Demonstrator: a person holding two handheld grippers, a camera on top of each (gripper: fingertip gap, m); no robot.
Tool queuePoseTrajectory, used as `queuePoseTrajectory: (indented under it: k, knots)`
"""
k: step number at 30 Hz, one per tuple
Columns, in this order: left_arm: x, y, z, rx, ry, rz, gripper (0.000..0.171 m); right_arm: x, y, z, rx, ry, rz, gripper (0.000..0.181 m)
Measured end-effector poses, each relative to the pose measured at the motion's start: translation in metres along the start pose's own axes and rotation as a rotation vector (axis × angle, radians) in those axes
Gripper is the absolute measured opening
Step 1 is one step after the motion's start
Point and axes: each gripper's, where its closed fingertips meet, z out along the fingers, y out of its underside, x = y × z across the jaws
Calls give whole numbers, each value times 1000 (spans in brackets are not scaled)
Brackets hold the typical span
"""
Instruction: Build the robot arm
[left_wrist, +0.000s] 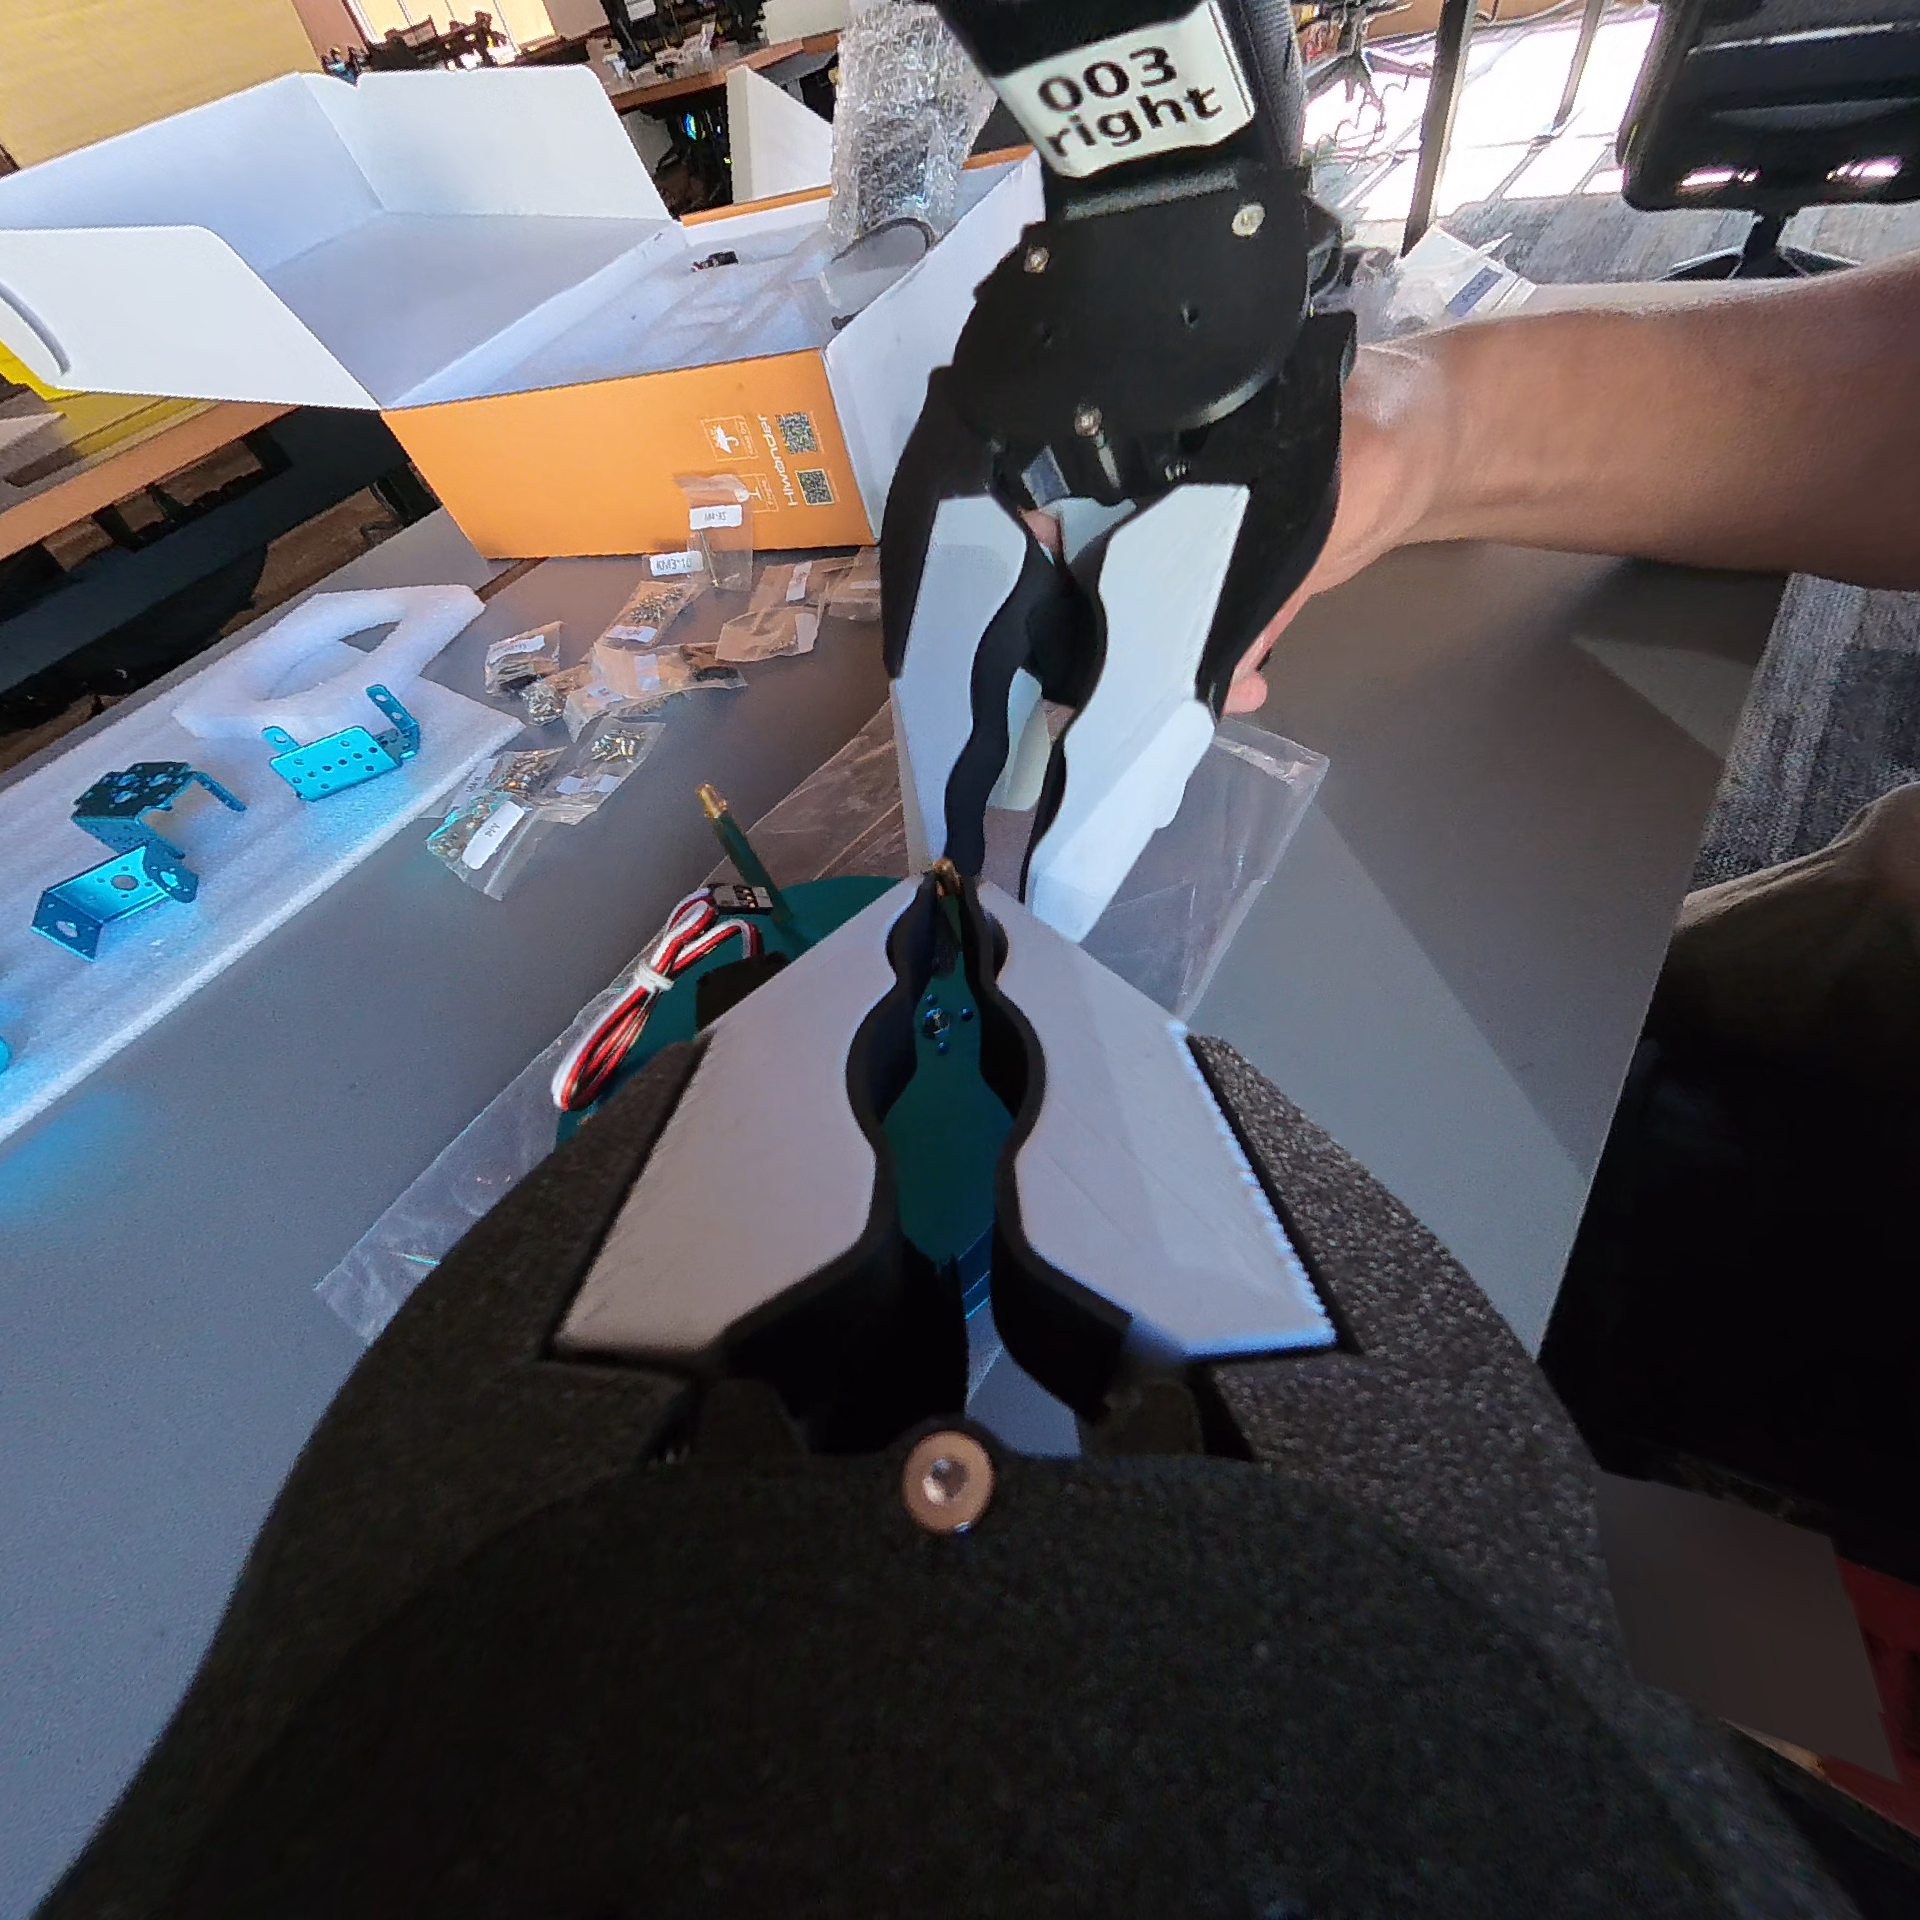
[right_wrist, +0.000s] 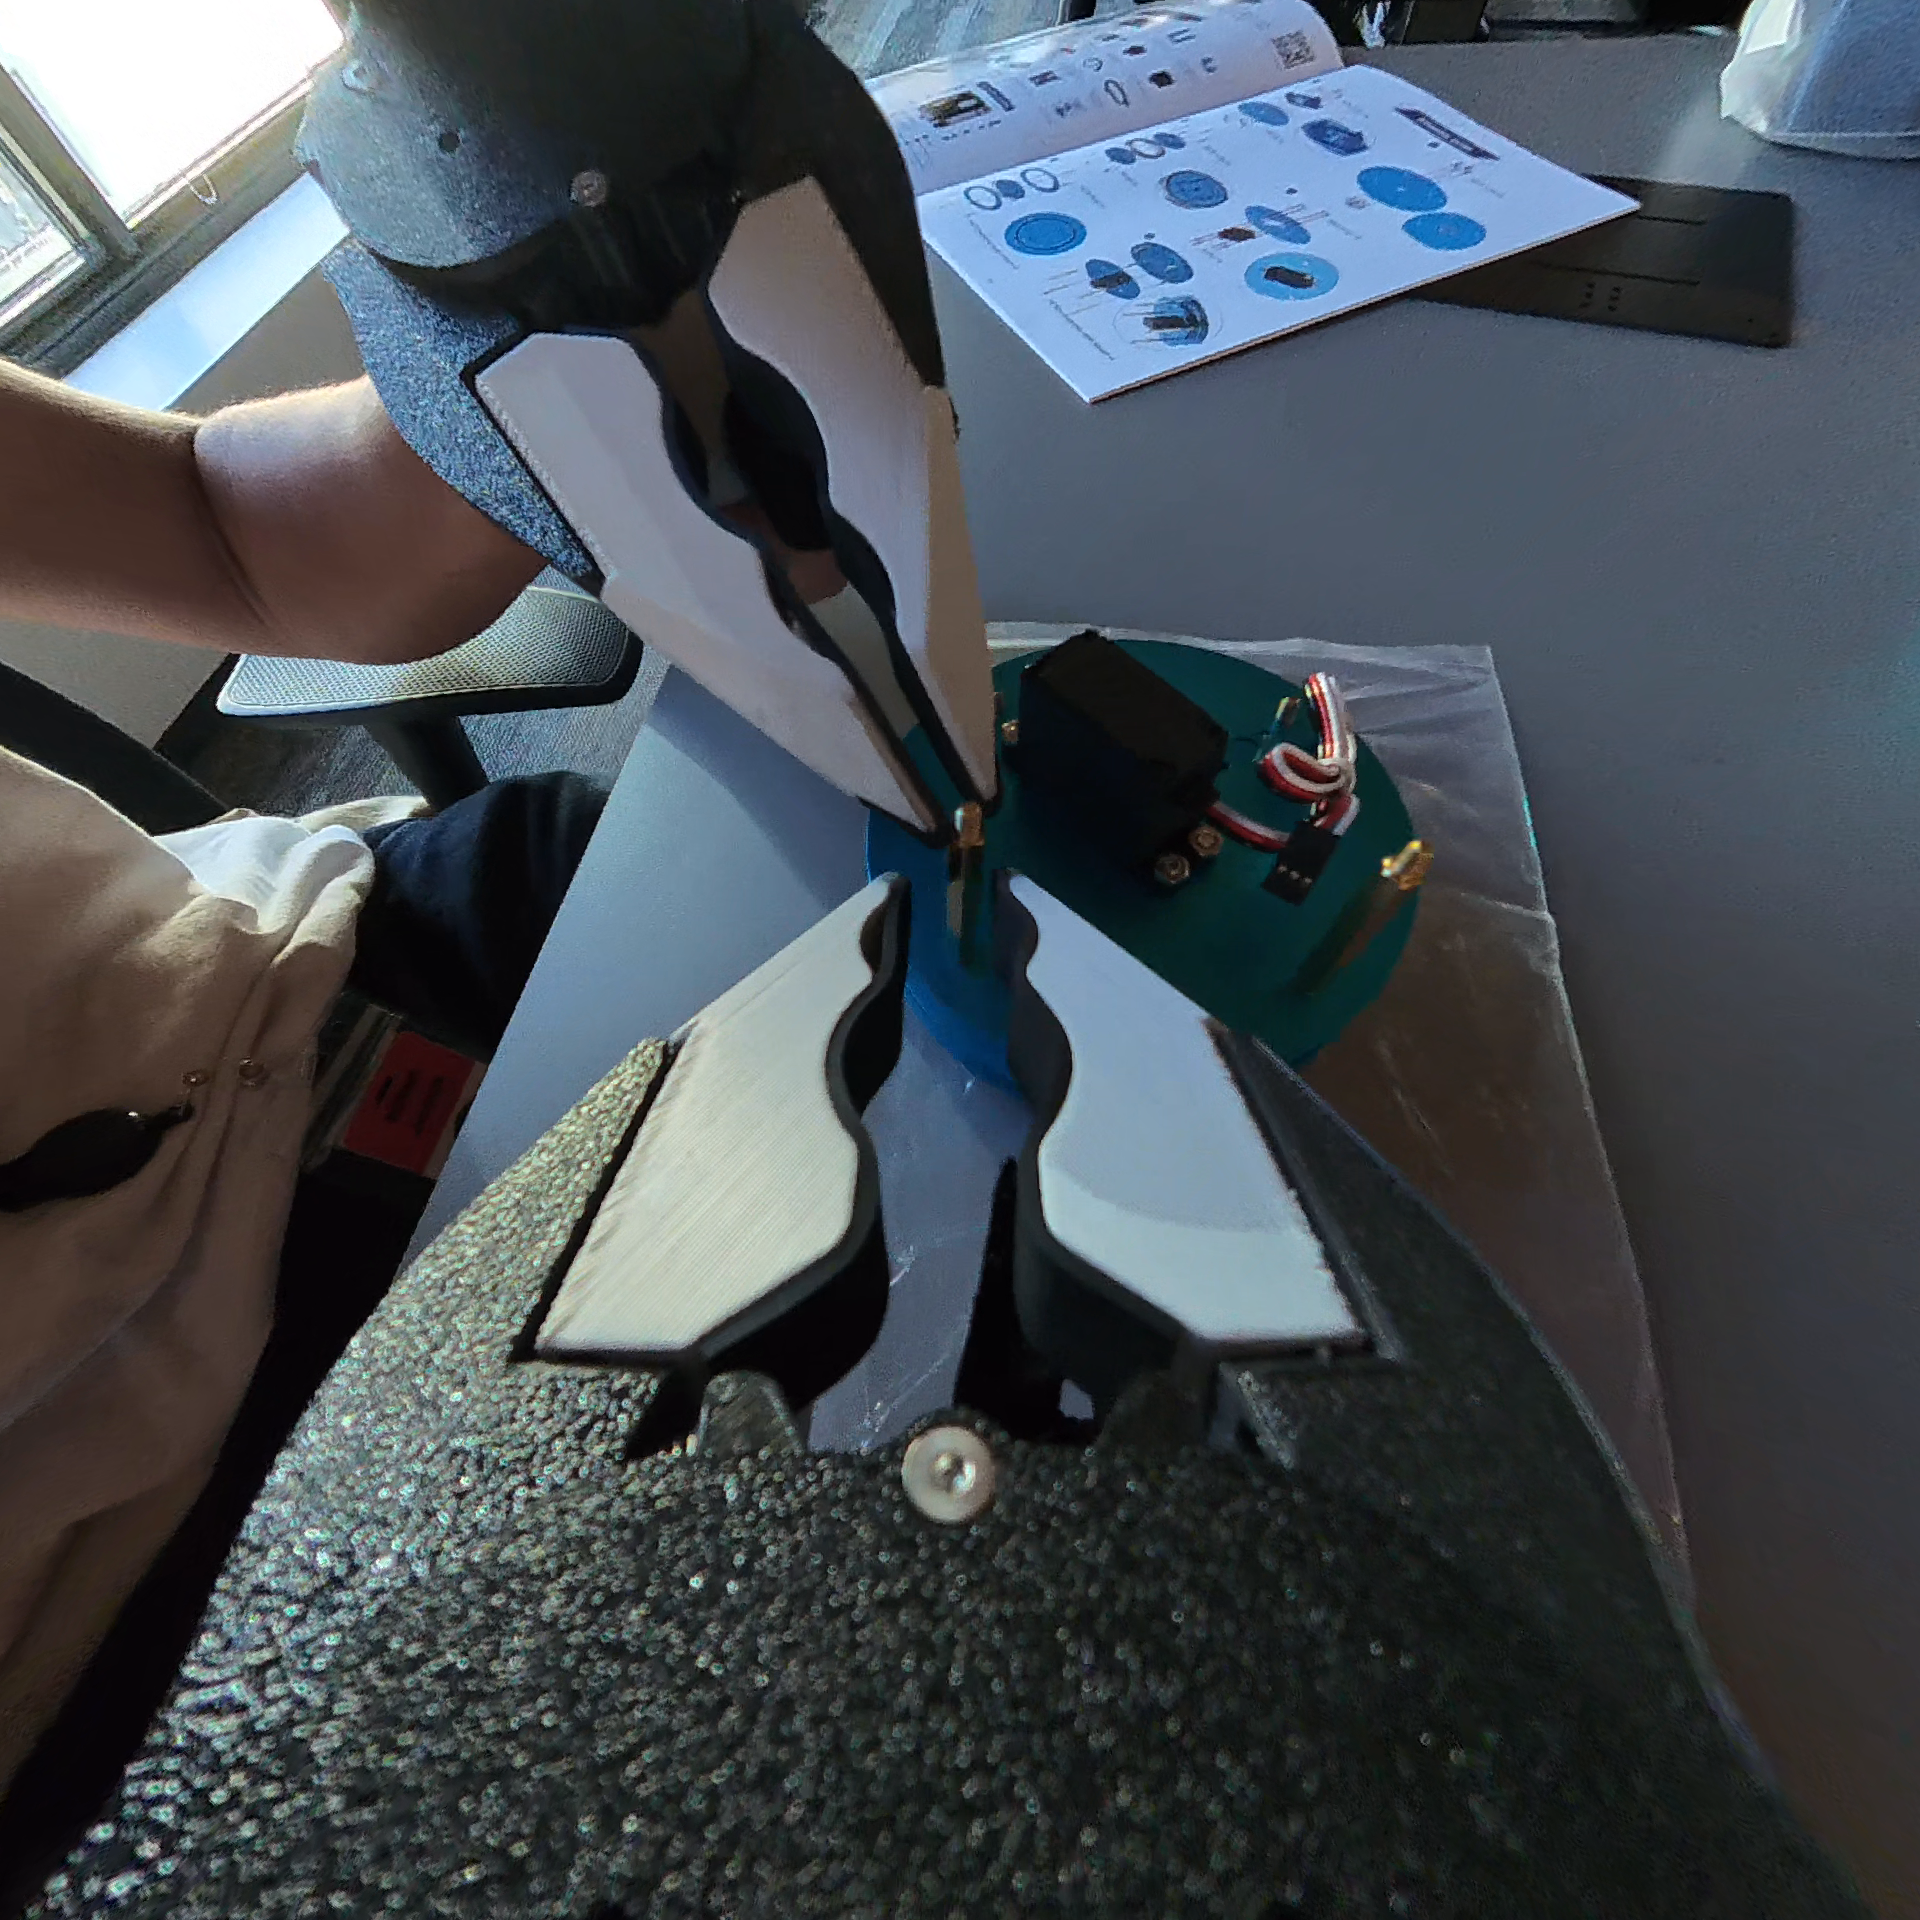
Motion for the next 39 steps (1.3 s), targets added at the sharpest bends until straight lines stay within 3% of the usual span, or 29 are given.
queuePoseTrajectory:
  k: [4, 7, 11, 16, 24, 29, 32, 39]
  knots:
    - [0, 0, 1, -6, -8, 12, 2, -1, 3, -1, -23, 14, -9, 15]
    - [-1, 1, 1, -4, -17, 0, 2, 3, 4, -4, -25, 41, -12, 3]
    - [-4, -4, 1, 10, -29, -37, 24, 3, 4, -3, -28, 32, 14, 3]
    - [-9, -3, 9, -21, -62, 9, 29, 2, 4, -3, -32, 42, -7, 4]
    - [-4, 3, 8, -33, -52, 81, 14, 4, 10, -7, -41, 45, -15, 2]
    - [0, 2, 11, -37, -32, 83, 8, -5, 3, 2, -7, -32, 24, 31]
    - [0, 2, 12, -39, -34, 94, 8, -14, 0, 6, 15, -97, 34, 38]
    - [3, 3, 9, -18, -13, 96, 8, -9, 7, -4, -4, -95, 55, 29]
